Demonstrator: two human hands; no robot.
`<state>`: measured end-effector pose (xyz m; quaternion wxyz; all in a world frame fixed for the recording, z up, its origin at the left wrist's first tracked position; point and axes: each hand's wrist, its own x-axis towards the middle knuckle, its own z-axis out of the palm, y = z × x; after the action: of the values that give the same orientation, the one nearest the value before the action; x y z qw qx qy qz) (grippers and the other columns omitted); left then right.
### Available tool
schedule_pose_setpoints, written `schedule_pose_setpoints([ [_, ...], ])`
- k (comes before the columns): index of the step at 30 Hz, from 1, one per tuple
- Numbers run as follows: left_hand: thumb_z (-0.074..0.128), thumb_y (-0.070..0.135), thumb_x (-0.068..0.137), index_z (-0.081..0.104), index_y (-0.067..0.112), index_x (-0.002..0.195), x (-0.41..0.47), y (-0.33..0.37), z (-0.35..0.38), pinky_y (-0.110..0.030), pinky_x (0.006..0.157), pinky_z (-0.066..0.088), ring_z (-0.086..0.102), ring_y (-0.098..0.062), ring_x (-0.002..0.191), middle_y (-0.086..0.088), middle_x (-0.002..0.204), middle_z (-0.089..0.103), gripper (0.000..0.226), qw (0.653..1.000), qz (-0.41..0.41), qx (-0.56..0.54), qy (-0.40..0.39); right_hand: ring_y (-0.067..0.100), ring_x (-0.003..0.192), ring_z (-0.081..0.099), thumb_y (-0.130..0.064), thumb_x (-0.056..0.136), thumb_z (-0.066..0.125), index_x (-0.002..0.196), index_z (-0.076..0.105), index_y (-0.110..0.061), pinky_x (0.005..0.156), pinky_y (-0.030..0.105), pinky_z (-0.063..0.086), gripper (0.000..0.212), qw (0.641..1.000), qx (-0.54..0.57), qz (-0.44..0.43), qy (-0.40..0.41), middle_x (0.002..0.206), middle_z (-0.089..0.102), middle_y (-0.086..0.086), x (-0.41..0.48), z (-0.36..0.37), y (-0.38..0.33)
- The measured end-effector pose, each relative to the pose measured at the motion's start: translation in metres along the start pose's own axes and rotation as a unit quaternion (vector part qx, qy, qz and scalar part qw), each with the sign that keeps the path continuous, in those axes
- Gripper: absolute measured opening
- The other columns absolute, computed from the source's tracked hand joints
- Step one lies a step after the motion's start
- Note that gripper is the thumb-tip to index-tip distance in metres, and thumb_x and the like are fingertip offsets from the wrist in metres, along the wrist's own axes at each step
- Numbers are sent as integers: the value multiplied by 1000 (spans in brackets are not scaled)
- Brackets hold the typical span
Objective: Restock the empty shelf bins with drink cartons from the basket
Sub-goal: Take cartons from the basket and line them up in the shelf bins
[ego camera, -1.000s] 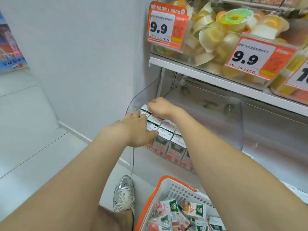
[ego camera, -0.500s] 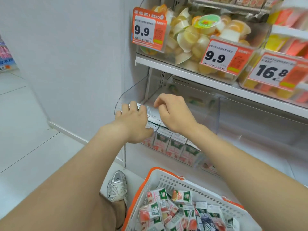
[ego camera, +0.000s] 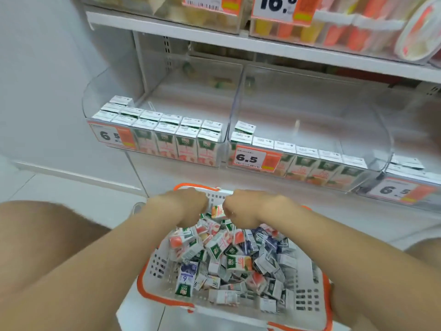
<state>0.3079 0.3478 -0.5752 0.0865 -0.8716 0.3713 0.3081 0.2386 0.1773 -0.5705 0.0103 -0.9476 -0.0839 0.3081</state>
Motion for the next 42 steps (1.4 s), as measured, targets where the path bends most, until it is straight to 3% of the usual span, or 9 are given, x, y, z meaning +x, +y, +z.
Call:
schedule_pose_setpoints([
  [6,46,1,99,51,21,145,35,16,84,-38,98,50,63,-26,116,-4,129,65,51,997,-38,-23,-55,22,64,51,0,92,48,75,48,-14,53,33,42,22,999,-16,46,-12,82,50,6,33,41,33],
  [9,45,-8,96,46,18,150,41,11,105,-36,94,49,61,-28,121,-5,130,62,60,991,-39,-27,-127,24,74,55,-1,95,46,93,54,-14,62,37,50,15,997,3,70,-27,98,57,11,43,68,47],
  [14,48,-8,99,28,31,164,37,9,121,-35,93,48,49,-32,139,-7,167,30,78,975,-16,6,-222,35,100,63,3,94,54,162,22,-23,59,38,44,79,992,-56,70,-88,143,49,20,66,127,35],
  [19,45,-7,101,38,26,157,35,12,137,-26,71,42,58,-25,102,-7,143,54,65,982,-4,-17,-188,48,138,44,-4,93,67,164,-18,-32,93,47,49,114,984,-97,115,-92,167,0,33,90,153,15],
  [21,52,-1,102,47,24,146,39,10,142,-23,61,37,52,-19,87,-5,130,56,51,986,1,-44,-161,51,142,37,-6,90,71,164,-16,-34,102,49,47,118,984,-89,124,-87,167,-4,31,93,156,16],
  [24,69,9,97,53,19,133,42,11,147,-33,83,50,58,-25,108,-6,138,54,41,987,21,-57,-151,50,142,35,4,87,67,166,2,-29,93,44,53,107,990,-32,108,-88,164,-1,31,97,155,16],
  [28,72,8,94,51,17,138,42,10,151,-36,91,48,58,-29,124,-7,140,50,49,990,37,-35,-130,26,79,55,7,89,57,147,39,-22,54,30,39,67,991,77,90,-55,155,10,26,98,150,18],
  [32,70,6,95,50,14,129,42,3,145,-37,83,53,61,-28,105,-8,121,57,41,987,20,-26,-156,24,70,56,4,93,56,119,50,-21,54,34,35,37,992,84,78,-47,147,21,21,97,157,21],
  [42,68,22,97,37,15,152,34,-4,109,-32,78,49,57,-24,106,-6,131,53,63,985,-28,-145,-93,38,96,65,19,79,64,153,29,-8,69,47,53,86,996,-8,60,61,121,56,18,88,160,40],
])
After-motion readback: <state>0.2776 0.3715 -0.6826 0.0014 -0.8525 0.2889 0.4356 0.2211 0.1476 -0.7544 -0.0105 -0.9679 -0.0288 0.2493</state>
